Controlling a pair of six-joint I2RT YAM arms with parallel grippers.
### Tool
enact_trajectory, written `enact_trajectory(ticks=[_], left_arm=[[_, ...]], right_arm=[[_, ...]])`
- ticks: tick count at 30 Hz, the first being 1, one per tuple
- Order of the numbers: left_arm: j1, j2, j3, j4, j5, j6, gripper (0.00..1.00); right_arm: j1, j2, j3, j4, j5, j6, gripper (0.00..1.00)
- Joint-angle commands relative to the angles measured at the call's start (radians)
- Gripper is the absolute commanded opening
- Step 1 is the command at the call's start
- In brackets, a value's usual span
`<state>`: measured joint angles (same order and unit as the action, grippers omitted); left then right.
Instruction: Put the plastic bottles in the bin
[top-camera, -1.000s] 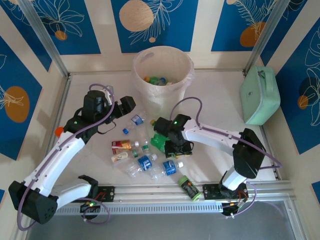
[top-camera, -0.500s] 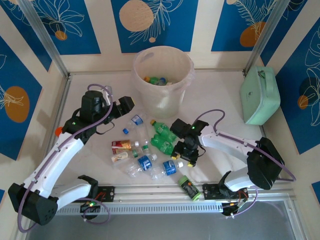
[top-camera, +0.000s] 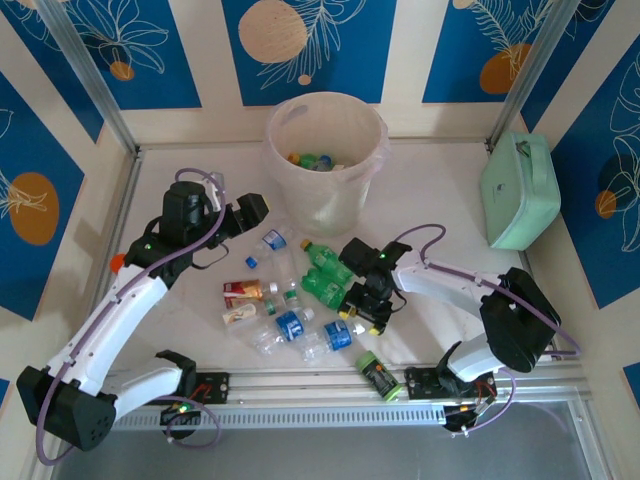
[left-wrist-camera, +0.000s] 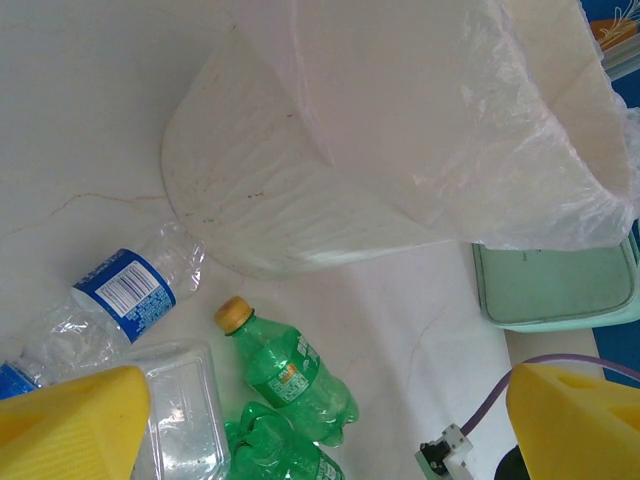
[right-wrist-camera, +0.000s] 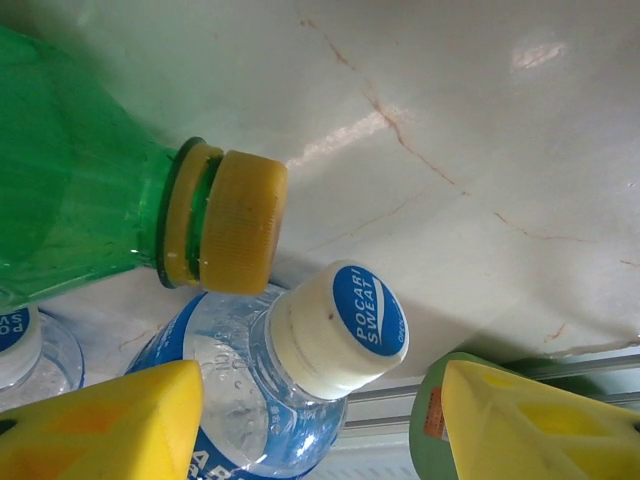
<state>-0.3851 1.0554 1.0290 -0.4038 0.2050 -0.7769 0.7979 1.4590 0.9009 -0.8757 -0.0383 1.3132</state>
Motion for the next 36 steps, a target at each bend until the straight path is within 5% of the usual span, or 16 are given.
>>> enact_trajectory(ticks=[1, 7, 18, 36], left_arm=[[0.018, -0.001, 0.006, -0.004, 0.02, 0.024, 0.91], [0.025, -0.002, 0.008, -0.002, 0.019, 0.027, 0.91], [0.037, 0.01, 0.021, -0.04, 0.045, 0.089, 0.91], [0.037, 0.001, -0.096, -0.039, 0.219, 0.091, 0.92]], right_arm=[[0.003, 0.007, 0.017, -0.036, 0.003, -0.006, 0.65], [0.097, -0.007, 0.221, -0.267, 0.191, -0.104, 0.77], [0.136, -0.018, 0.13, -0.131, -0.019, -0.041, 0.81], [0.263, 0.092, 0.147, -0.076, 0.027, 0.398, 0.81]])
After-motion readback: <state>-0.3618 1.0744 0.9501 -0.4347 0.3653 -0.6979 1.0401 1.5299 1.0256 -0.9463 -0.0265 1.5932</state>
